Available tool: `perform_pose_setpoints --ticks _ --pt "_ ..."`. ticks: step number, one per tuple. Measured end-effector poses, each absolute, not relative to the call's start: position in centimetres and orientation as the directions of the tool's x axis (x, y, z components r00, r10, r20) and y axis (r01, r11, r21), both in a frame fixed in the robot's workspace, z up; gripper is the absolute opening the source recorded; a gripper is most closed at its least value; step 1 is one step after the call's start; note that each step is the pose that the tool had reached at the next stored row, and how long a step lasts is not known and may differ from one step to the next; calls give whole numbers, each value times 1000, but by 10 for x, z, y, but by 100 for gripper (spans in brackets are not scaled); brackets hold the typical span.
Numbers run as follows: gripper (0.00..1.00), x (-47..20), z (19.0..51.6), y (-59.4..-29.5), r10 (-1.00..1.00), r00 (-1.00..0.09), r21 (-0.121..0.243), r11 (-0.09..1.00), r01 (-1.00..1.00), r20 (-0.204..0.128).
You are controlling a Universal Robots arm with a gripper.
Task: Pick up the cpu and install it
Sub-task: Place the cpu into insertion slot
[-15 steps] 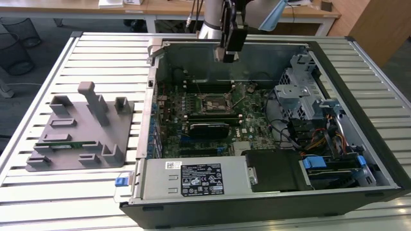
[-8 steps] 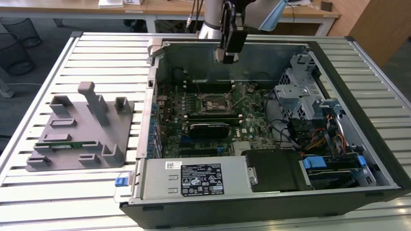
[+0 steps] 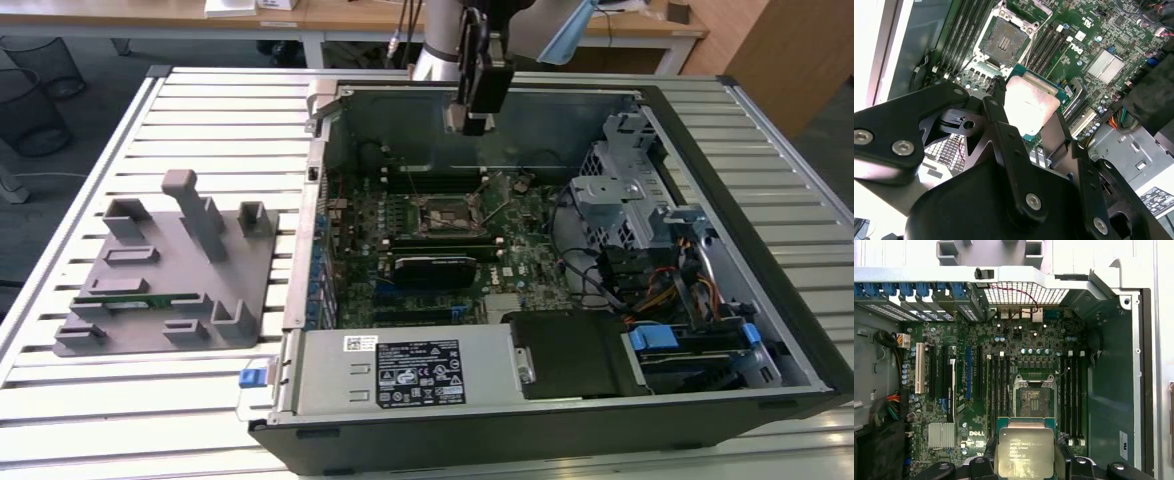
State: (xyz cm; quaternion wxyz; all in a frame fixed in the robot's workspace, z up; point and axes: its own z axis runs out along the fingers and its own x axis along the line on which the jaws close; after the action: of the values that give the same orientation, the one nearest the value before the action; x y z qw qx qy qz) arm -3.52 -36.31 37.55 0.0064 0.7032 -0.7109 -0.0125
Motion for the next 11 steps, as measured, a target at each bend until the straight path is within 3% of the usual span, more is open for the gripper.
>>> perform_pose_setpoints --ticks 11 --pt "53 -35 369 -363 -1000 -11 27 11 -1000 -9"
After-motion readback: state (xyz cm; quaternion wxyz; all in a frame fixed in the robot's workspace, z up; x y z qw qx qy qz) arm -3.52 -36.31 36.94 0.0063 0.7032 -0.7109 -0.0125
